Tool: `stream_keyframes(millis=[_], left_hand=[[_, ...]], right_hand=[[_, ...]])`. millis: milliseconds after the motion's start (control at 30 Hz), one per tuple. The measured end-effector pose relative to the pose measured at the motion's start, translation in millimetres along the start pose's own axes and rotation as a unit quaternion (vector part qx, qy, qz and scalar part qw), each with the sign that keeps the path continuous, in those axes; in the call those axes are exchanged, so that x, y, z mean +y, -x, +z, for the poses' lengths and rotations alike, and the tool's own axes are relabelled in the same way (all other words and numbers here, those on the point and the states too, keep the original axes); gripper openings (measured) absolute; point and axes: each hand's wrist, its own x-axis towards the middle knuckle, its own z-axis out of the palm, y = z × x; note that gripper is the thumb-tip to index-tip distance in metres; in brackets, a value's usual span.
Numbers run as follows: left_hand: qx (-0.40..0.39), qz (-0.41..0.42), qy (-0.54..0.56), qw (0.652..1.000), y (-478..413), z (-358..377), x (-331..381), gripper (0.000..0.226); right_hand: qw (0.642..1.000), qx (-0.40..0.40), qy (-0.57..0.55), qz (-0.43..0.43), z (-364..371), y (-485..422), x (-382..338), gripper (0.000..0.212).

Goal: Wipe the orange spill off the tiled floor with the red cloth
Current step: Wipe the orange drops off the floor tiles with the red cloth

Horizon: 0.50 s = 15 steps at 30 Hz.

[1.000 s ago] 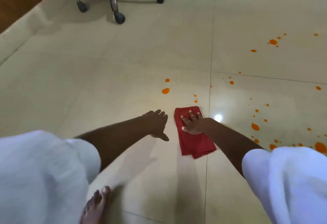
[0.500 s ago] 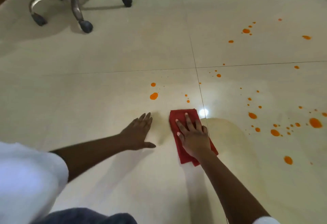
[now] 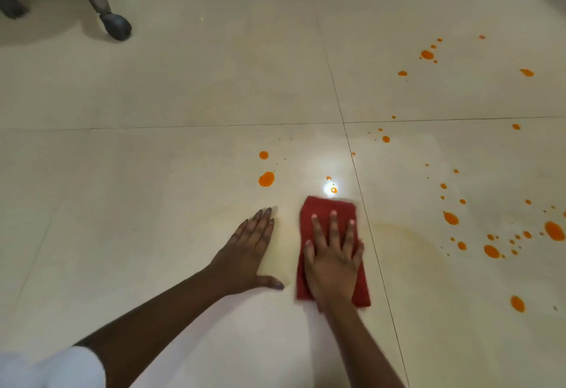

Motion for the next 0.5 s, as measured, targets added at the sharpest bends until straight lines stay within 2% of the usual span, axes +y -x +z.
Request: stream_keyframes(millis=[67, 133, 167, 233, 300, 367, 433, 500], left_hand=[[0.004, -0.01, 0.006, 1.0, 0, 0, -1, 0.125], [0.01, -0.016, 0.003, 1.0, -4, 1, -3, 0.128], [0.011, -0.015, 0.003, 1.0, -5, 1, -3, 0.129], [0.018, -0.019, 0.015, 1.0, -6, 2, -5, 0.128], [0.025, -0.023, 0.025, 0.999, -6, 2, -5, 0.127], [0.034, -0.024, 0.013, 0.999, -6, 1, -6, 0.128], [0.041, -0.029, 0.016, 0.999, -6, 0, -5, 0.129], [0.04, -0.03, 0.015, 0.999, -8, 2, -5, 0.128]], right_hand=[[0.997, -0.005, -0.006, -0.078, 1, -8, -19, 0.056], [0.989, -0.021, 0.021, -0.141, -7, -56, -25, 0.053], [0.99, -0.032, 0.034, -0.131, -16, -82, -20, 0.053], [0.998, -0.032, 0.031, -0.044, -28, -116, 4, 0.053], [0.999, 0.01, -0.003, 0.049, -24, -104, 26, 0.053], [0.996, 0.053, -0.023, 0.069, -10, -64, 14, 0.054], [0.999, 0.031, -0.019, -0.006, 2, -45, -14, 0.055], [0.994, -0.001, 0.005, -0.109, -2, -76, -29, 0.054]])
